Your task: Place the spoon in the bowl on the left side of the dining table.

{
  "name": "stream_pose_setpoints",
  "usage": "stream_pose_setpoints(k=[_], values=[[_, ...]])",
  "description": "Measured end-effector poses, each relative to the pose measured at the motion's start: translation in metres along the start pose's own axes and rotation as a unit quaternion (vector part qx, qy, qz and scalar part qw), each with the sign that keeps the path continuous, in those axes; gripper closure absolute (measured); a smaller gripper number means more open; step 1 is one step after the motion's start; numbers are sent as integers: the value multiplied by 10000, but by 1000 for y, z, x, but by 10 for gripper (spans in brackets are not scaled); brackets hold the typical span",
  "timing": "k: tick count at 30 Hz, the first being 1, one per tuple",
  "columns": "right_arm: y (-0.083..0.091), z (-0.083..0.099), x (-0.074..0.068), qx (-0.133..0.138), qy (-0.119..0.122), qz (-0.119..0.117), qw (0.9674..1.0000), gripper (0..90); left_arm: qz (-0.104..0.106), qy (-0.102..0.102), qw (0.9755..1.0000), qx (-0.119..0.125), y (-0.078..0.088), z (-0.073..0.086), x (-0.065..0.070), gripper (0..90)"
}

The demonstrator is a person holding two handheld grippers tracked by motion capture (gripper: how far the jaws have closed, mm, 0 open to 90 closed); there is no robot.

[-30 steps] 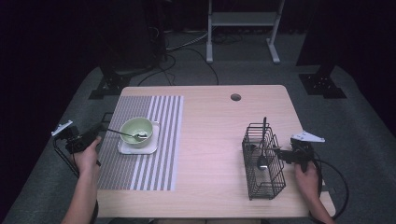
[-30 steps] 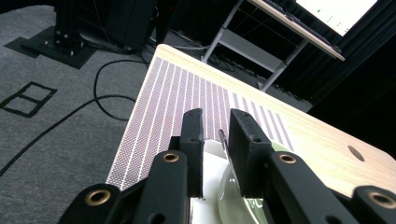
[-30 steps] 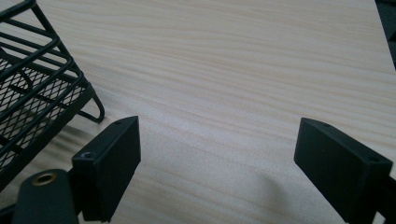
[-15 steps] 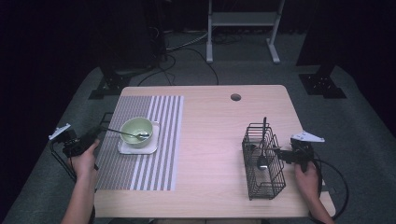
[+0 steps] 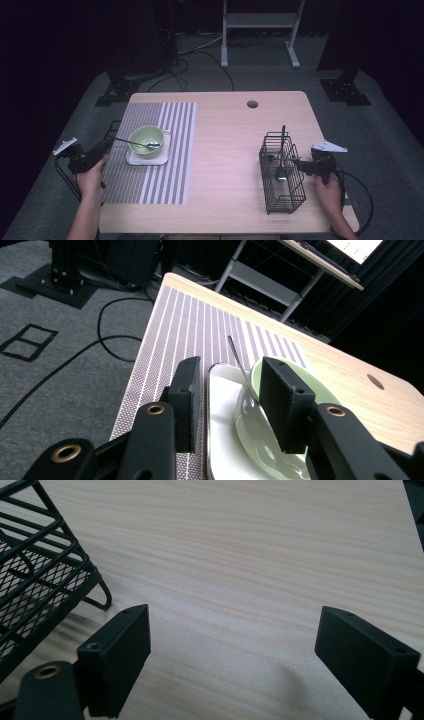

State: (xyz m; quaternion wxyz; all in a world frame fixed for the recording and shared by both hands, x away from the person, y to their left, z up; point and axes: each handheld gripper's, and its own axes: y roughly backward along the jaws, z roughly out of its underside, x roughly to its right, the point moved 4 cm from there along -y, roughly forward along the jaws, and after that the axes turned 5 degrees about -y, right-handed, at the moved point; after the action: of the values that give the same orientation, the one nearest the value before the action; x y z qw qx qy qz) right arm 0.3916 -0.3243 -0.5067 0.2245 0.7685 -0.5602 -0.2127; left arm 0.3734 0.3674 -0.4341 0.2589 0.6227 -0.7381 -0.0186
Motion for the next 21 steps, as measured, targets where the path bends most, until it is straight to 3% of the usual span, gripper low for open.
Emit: stream_pose_setpoints(k=[9,21], values=[[0,0,0,-10,0,9,10000,136,94,-76,9999,-82,2,5,3,549],[0,0,0,-2,-6,-13,10000,136,236,-277,9992,-168,3,8,21,441]])
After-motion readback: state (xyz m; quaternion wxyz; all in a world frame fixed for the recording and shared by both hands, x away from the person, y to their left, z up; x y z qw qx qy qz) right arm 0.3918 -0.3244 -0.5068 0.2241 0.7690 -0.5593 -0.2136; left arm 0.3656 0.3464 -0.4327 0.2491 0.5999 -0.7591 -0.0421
